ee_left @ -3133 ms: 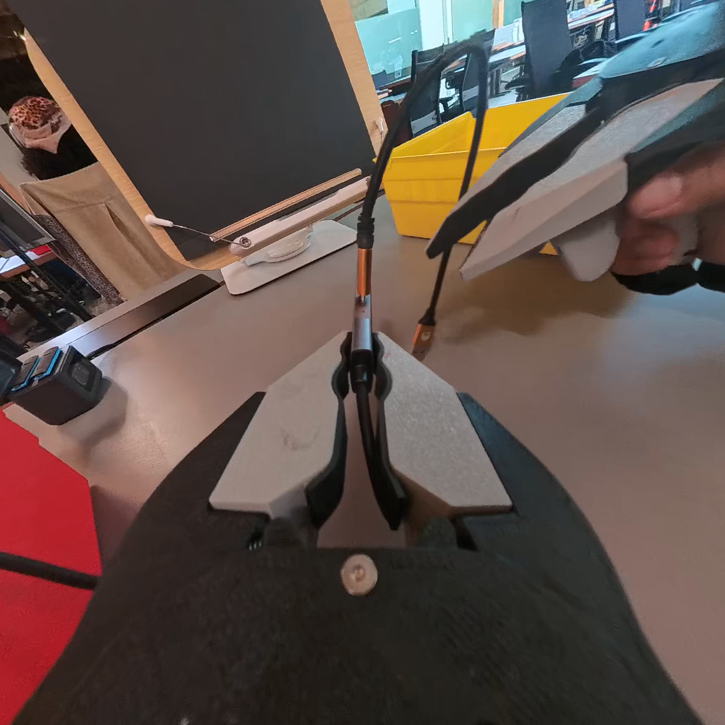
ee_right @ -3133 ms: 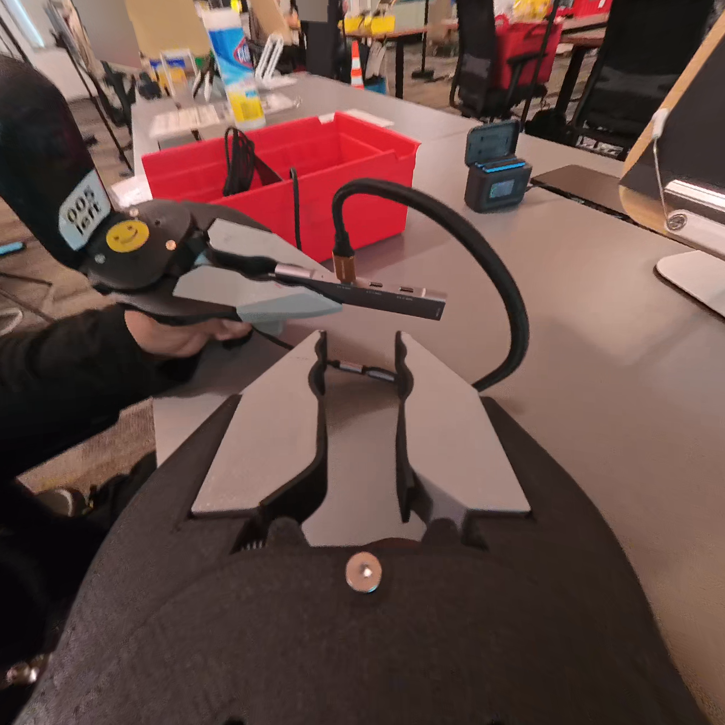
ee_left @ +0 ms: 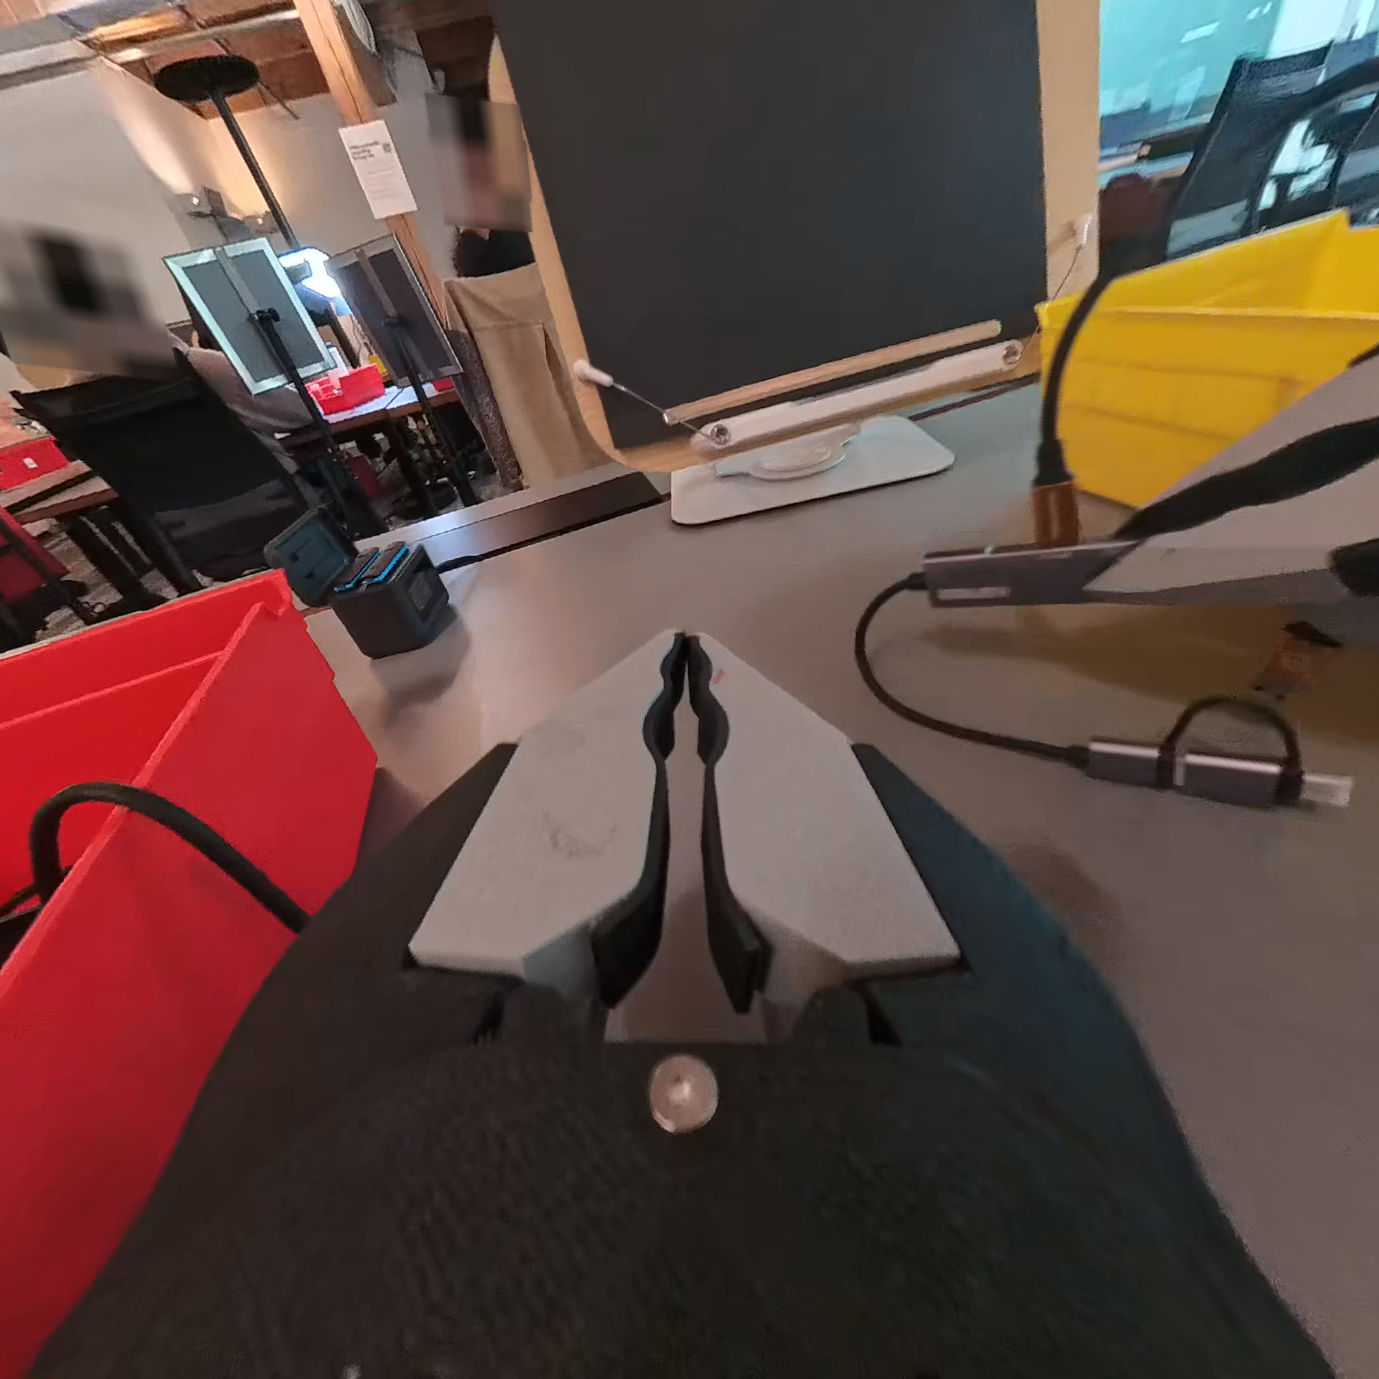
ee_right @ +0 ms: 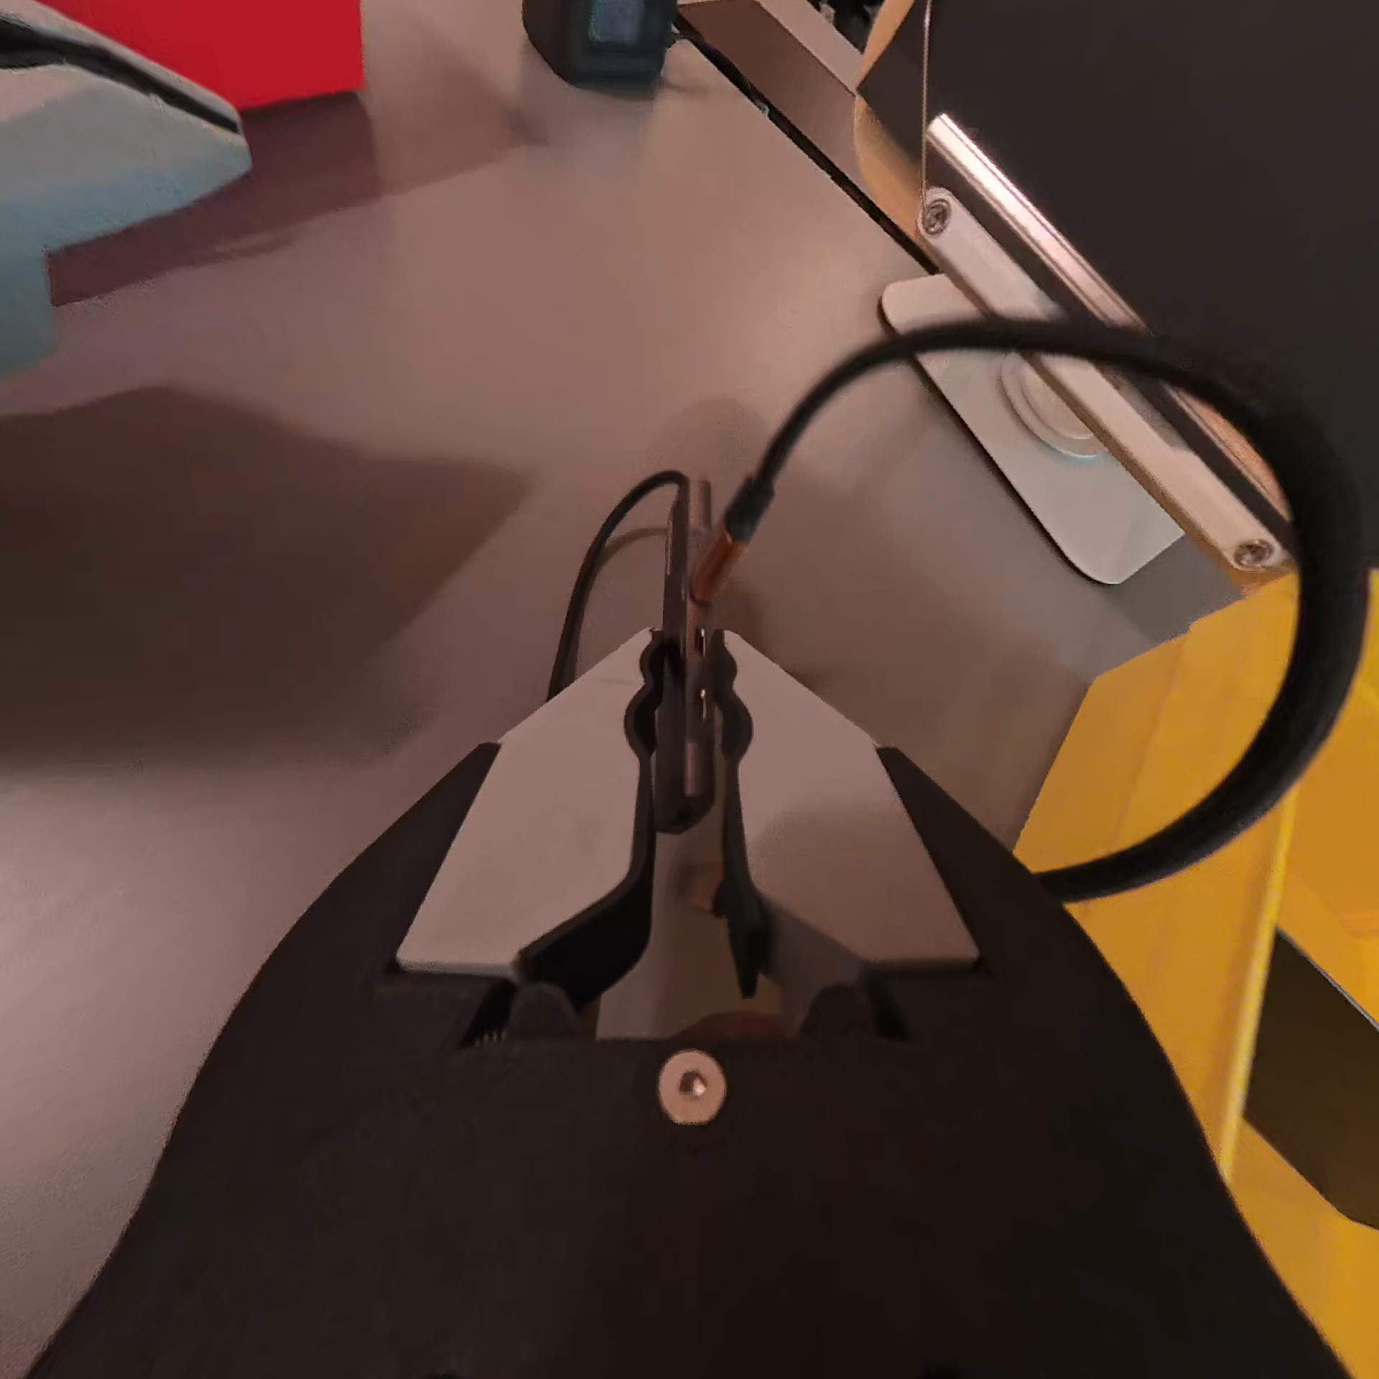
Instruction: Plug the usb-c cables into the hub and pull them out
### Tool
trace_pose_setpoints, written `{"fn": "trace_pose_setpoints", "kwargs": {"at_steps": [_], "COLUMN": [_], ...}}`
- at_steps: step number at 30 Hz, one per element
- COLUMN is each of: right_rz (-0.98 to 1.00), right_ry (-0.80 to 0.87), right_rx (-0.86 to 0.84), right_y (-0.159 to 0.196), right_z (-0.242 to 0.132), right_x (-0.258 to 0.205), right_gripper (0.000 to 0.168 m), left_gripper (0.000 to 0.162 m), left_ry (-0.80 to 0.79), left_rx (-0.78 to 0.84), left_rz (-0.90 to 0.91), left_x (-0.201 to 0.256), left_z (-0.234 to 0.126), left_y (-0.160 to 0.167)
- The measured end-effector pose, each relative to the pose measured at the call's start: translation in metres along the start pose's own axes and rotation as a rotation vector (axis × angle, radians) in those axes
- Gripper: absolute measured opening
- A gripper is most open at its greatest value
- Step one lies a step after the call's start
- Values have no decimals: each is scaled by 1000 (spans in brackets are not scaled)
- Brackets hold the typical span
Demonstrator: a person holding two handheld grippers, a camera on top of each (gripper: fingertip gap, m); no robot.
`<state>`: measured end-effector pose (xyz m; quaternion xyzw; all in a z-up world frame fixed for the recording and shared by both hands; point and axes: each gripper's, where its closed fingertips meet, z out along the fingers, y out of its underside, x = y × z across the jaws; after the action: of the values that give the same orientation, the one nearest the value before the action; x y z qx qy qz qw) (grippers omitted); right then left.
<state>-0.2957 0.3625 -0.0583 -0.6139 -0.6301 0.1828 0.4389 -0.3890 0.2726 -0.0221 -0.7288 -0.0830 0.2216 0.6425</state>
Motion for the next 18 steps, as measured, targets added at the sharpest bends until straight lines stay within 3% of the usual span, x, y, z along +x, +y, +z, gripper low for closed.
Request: {"fn": "trace_pose_setpoints", "kwargs": {"at_steps": [8,13,18], "right_rz": [-6,-48,-2], "right_ry": [79,157,101], "right_rx": [30,57,94], "right_y": [-16,-18,-18], "right_z": [25,24,22], "right_x": [-20,-21,-31], "right_gripper": [14,6,5], "left_gripper": [0,0,0], "left_ry": [0,-44,-60], "left_rx": [-106,-127,-159], "left_rz": [72,140,94], "left_x": [37,51,47], "left_z": [22,31,36], "left_y": [5,4,7]}}
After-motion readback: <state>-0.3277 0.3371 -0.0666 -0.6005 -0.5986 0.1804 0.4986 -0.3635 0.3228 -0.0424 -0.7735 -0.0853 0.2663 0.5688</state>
